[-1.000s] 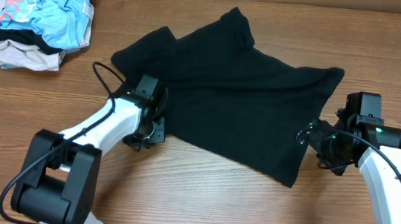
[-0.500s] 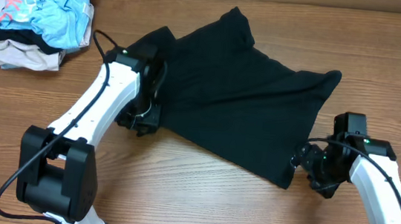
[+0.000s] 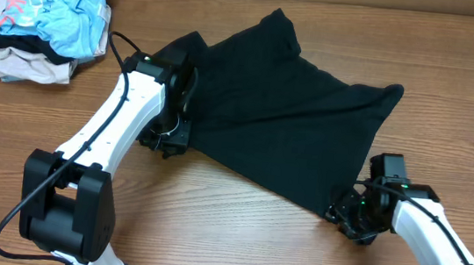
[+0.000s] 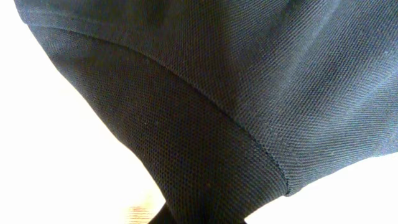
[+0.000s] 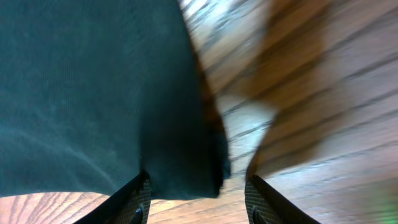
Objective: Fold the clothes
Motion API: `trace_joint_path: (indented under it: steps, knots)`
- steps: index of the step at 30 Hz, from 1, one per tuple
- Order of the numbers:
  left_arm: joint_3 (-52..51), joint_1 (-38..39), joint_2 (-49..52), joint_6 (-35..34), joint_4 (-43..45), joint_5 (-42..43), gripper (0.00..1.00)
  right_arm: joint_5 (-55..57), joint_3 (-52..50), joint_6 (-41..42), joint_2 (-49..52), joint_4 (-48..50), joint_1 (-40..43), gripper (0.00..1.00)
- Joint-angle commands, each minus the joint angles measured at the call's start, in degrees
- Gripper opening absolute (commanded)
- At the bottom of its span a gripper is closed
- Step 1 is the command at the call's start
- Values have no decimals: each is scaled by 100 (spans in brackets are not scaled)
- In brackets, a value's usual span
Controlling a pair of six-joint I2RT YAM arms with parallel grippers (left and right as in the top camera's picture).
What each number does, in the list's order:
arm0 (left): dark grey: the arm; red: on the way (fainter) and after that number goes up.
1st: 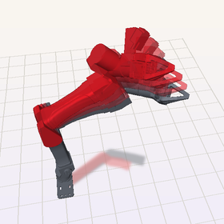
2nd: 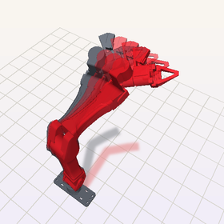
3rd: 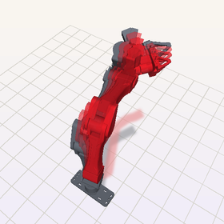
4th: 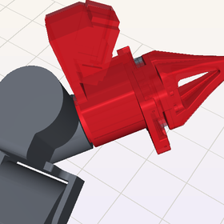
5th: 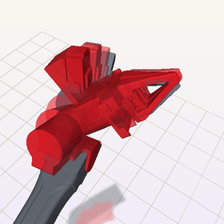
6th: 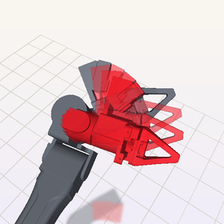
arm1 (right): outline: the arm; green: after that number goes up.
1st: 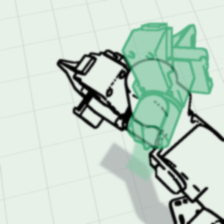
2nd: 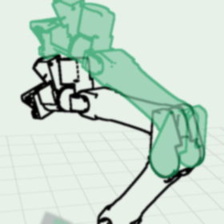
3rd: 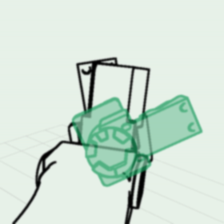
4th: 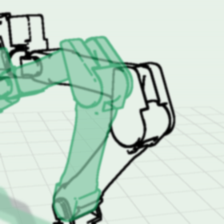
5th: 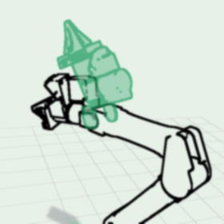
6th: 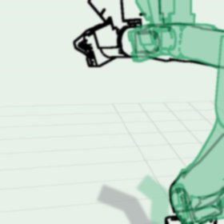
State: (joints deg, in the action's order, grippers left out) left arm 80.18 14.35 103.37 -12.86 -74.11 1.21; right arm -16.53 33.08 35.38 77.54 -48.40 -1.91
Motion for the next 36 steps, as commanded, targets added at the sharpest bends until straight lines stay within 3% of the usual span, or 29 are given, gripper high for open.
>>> trace_joint_path:
  steps: [1,10,16,21,30,36]
  knots:
    - [120,-31,2,155,31,-57,9,308,-24,498,13,138,-356,52]
    - [120,-33,2,155,92,-59,13,715,-24,992,369,273,-564,35]
    - [127,-48,2,229,149,-59,8,817,66,1134,446,234,-529,4]
    - [378,-50,2,262,-72,-9,4,1082,743,901,426,-623,-223,4]
    - [1185,-39,2,520,-1113,-7,4,1202,2411,-656,90,-2710,1005,4]
    - [1182,9,2,520,-1541,-11,4,743,2511,-1014,-109,-3018,1307,4]
